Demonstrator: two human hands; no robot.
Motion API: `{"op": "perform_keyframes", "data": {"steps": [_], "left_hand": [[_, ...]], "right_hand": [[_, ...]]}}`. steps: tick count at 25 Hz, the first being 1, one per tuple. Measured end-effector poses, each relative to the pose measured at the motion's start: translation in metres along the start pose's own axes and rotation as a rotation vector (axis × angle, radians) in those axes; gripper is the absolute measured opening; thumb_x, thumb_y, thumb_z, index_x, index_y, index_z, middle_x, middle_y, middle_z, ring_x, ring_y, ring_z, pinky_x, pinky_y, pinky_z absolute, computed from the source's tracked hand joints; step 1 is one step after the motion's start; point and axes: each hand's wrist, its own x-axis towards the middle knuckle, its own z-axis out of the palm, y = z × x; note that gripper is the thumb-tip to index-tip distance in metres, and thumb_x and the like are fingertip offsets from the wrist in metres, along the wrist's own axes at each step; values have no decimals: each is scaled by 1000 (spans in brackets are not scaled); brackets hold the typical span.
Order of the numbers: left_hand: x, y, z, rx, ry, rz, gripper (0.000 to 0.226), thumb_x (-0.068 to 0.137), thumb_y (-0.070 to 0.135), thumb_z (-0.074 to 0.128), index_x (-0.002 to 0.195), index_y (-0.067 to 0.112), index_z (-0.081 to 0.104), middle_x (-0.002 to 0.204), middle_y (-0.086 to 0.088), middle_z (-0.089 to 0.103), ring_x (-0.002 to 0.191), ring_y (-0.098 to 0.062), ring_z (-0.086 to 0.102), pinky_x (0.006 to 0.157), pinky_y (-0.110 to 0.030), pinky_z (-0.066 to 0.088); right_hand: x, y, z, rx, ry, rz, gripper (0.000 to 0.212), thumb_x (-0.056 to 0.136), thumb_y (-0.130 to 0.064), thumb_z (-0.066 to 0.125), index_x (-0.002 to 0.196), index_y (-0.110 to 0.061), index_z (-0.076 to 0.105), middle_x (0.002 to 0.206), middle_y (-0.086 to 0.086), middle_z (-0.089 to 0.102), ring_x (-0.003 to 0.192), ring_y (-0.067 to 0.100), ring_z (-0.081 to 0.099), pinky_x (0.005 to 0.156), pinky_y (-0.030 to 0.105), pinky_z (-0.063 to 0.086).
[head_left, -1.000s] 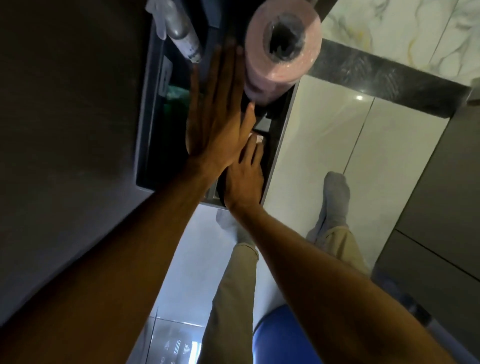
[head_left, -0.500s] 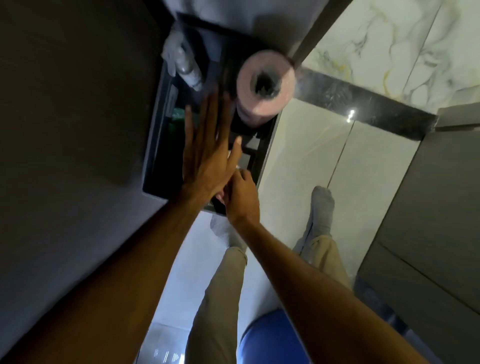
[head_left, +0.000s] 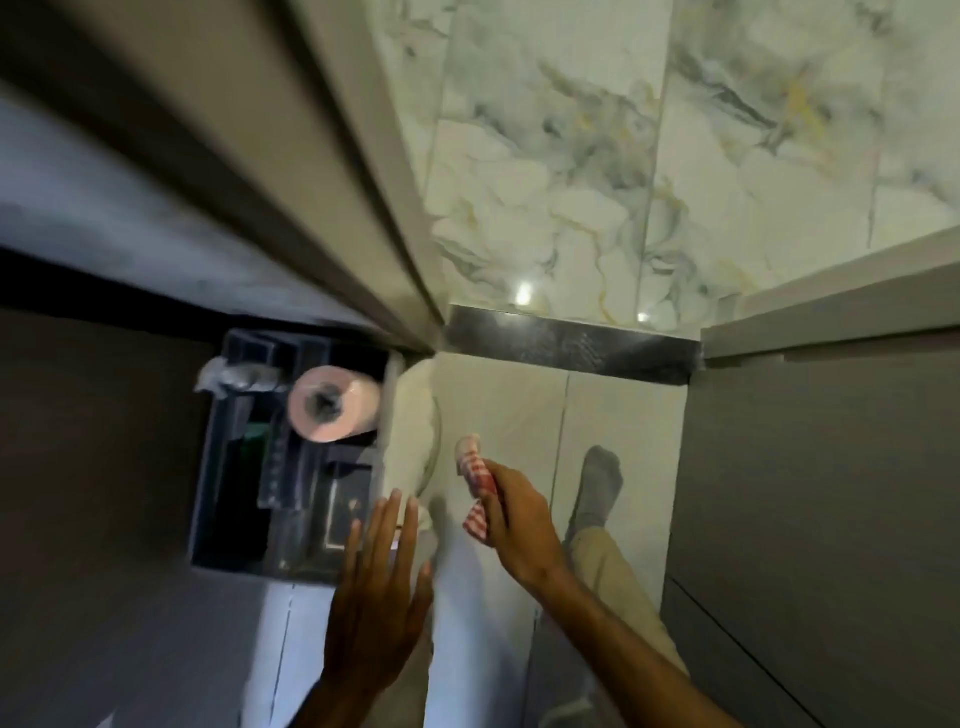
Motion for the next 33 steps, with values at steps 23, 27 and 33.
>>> {"op": "perform_keyframes", "data": {"steps": [23,27,33], "left_hand": [[385,-32,461,-49,183,-121,72,112,42,42,174,15,15,183,-10,6,171,-16,-10,139,-42,-12],[384,-38,463,83,195,-142,75,109,46,47,169,6,28,179,-21,20,170,-31,7,140,-56,9],[383,-35,459,-3,273,-185,67,113,41,24,168,3,29,177,-21,28,165,-38,28,129,-66,36]], "right_hand": [[515,293,39,-869,201,-671,69,119,-40,41,174,-2,25,183,20,22,173,35,19,144,52,17],[535,263,57,-914,248,-611,73,118,-39,38,177,-7,10,187,16,2,176,30,3,144,47,5],[479,331,-12,-1128,273,-620,77,112,-29,56,175,-2,20,185,21,13,174,34,13,141,57,25]]}}
